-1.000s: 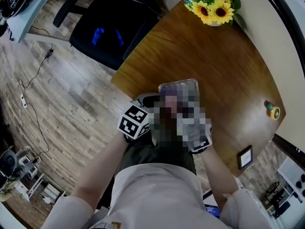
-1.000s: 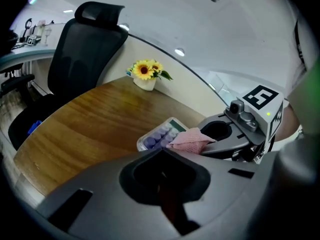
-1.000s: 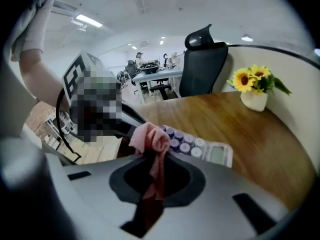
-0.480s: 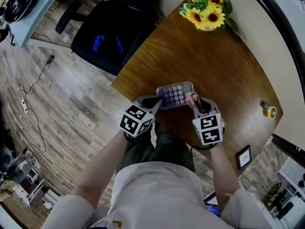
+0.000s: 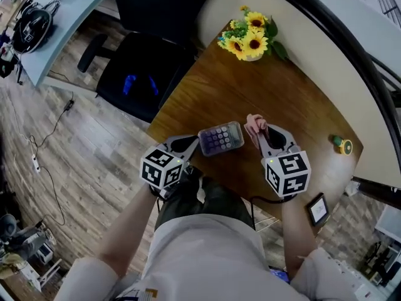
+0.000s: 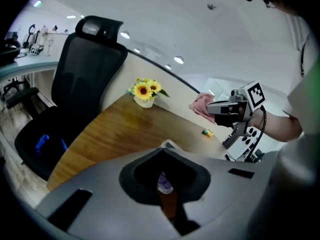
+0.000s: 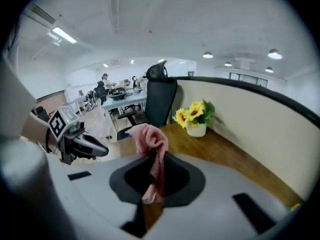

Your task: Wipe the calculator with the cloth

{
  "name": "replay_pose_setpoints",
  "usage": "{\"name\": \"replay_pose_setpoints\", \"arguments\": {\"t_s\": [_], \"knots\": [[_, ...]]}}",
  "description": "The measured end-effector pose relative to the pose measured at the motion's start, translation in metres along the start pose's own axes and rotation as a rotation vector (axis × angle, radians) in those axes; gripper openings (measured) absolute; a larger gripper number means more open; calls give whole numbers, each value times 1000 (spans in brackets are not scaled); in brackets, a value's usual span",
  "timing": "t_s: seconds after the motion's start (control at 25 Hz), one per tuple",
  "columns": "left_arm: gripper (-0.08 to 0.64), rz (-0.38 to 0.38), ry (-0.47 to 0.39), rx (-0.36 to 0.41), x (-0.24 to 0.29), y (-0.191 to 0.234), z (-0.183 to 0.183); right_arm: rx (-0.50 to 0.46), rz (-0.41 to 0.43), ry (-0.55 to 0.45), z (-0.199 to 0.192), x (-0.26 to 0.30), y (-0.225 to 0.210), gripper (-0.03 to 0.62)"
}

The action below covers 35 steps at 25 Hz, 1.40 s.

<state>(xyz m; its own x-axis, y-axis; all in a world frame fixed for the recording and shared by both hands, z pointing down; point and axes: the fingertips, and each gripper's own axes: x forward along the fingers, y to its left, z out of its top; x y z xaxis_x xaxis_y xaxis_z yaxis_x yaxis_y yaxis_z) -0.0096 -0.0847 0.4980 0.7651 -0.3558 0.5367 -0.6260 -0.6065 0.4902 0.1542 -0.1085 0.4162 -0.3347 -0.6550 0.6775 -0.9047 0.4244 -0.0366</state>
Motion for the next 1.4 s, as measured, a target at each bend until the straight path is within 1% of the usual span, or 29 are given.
{"name": "replay_pose_setpoints", "arguments": {"t_s": [0.2, 0.32, 0.44, 0.56, 0.72, 0.96, 1.12, 1.2, 1.28, 1.4], "knots": [[2, 11, -141, 85, -37, -14, 68, -43, 36, -194, 84, -47, 14, 37], [2, 38, -229, 162, -65, -26, 113, -54, 59, -290, 124, -73, 24, 38], [2, 60, -308, 248, -98, -44, 154, -70, 75, -374, 155, -99, 38, 38], [2, 61, -390, 306, -130, -68, 192, -83, 87, -455, 182, -124, 48, 38], [2, 84, -478, 388, -168, -96, 230, -91, 94, -545, 210, -157, 58, 38], [2, 155, -589, 473, -217, -120, 258, -102, 93, -640, 235, -198, 69, 38], [2, 181, -603, 501, -237, -129, 258, -64, 116, -678, 239, -214, 79, 40], [2, 187, -608, 502, -243, -131, 255, -46, 125, -685, 237, -218, 83, 40], [2, 176, -615, 487, -246, -133, 252, -38, 137, -679, 232, -220, 87, 40], [2, 147, -616, 439, -247, -132, 246, -73, 149, -635, 218, -214, 98, 38]]}}
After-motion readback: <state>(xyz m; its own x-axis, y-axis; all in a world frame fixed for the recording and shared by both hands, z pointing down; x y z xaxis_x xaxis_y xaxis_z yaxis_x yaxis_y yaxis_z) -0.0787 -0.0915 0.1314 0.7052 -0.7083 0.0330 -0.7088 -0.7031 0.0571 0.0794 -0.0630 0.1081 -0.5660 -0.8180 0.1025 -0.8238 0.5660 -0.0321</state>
